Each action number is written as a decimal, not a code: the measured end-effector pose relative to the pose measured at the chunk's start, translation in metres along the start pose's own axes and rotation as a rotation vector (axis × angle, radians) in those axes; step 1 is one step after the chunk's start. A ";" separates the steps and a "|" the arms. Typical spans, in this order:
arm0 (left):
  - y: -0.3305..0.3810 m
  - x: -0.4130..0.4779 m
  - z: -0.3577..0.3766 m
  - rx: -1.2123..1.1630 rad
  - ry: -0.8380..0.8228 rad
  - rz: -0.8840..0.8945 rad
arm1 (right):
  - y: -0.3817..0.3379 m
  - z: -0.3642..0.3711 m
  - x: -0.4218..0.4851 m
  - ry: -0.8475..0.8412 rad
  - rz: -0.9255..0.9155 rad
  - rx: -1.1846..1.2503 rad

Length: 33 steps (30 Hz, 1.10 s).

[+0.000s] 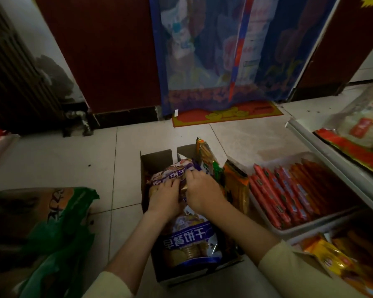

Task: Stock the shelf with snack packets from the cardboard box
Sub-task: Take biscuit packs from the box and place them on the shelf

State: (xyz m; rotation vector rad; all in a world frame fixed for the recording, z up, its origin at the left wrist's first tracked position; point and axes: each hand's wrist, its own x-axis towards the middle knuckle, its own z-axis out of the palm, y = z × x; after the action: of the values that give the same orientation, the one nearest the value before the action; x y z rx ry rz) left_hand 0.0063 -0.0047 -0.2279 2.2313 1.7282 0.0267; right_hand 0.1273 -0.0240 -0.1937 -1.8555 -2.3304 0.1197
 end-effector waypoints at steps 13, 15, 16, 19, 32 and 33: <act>-0.028 0.007 0.001 -0.268 -0.196 -0.202 | 0.024 0.005 0.106 -0.545 0.486 0.119; -0.028 0.008 -0.001 -0.320 -0.216 -0.216 | 0.027 0.004 0.112 -0.579 0.545 0.201; -0.029 0.010 -0.002 -0.381 -0.248 -0.243 | 0.028 0.004 0.114 -0.602 0.565 0.246; -0.029 0.017 -0.009 -0.701 -0.252 -0.440 | 0.032 0.004 0.117 -0.689 0.609 0.455; -0.023 0.034 -0.016 -0.761 -0.197 -0.649 | 0.039 0.016 0.114 -0.693 0.737 0.821; -0.023 0.035 -0.016 -0.775 -0.192 -0.670 | 0.038 0.017 0.112 -0.629 0.709 0.789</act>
State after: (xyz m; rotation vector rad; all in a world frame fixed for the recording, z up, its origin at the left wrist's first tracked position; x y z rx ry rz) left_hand -0.0094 0.0369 -0.2249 1.0362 1.8403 0.2669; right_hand 0.1360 0.0938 -0.2085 -2.2024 -1.3331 1.6135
